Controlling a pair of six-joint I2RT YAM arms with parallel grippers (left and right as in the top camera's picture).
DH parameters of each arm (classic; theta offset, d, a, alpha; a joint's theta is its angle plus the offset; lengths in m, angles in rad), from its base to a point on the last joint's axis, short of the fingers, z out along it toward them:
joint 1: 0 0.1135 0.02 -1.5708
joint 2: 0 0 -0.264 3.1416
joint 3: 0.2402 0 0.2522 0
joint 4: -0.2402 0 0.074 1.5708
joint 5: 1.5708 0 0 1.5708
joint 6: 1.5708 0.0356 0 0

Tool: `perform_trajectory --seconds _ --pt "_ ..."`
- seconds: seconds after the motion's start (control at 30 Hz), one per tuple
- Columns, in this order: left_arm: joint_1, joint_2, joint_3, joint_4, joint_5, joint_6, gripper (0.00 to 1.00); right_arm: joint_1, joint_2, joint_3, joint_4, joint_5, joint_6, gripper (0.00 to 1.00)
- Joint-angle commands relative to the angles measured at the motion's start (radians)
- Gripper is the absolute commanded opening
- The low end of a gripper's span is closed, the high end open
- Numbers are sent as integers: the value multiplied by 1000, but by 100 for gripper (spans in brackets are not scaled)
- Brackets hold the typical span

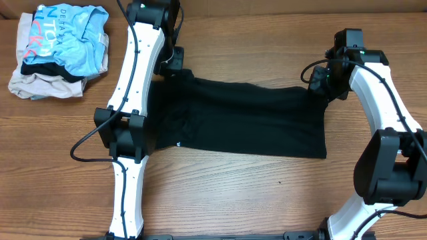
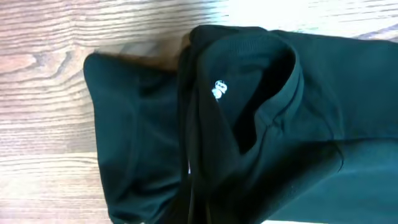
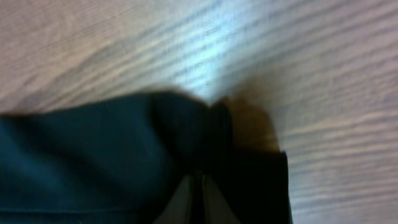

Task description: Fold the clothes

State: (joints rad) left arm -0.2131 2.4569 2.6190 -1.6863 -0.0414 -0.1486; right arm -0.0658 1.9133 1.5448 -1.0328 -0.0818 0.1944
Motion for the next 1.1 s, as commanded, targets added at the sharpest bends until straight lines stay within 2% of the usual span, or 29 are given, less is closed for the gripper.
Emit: perform_trajectory --seconds 0.0,0.2,0.3,0.4,0.57,0.63,0.67,0.7,0.73,0.77,0.8,0.83,0.9,1.07 --pt "-8 -28 6 -3 31 -11 4 -8 -23 9 -26 -26 19 4" --pt "-46 -33 -103 -4 47 11 4 -8 -23 5 -105 -36 18 4" --pt "-57 -59 -230 -4 -5 9 4 -8 -23 -7 -143 -37 18 4" --pt "-53 -105 -387 -4 -119 -25 4 -8 -23 -17 -186 -52 14 4" --pt "-36 -129 -515 -4 -130 -4 4 -8 -23 -62 -214 -40 15 4" --pt "-36 -129 -544 -4 -130 -3 4 -8 -23 -94 -210 -21 15 9" --pt "-36 -129 -554 -4 -130 3 4 -9 -23 -112 -206 -4 21 17" --pt "-36 -129 -566 -4 -125 20 16 -9 -23 -128 -201 12 30 40" --pt "-36 -129 -576 -3 -123 32 39 -10 -23 -142 -193 32 45 47" --pt "-36 -129 -585 -3 -123 42 52 -13 -23 -152 -185 38 45 55" --pt "-36 -129 -591 -4 -123 48 79 -21 -23 -156 -176 36 45 68" --pt "-36 -129 -591 -3 -123 48 93 -26 -23 -156 -170 36 45 71" --pt "-36 -129 -591 -1 -124 48 100 -38 -23 -156 -154 36 45 74" --pt "-21 -129 -573 35 -124 45 100 -71 -23 -177 -117 32 21 77"
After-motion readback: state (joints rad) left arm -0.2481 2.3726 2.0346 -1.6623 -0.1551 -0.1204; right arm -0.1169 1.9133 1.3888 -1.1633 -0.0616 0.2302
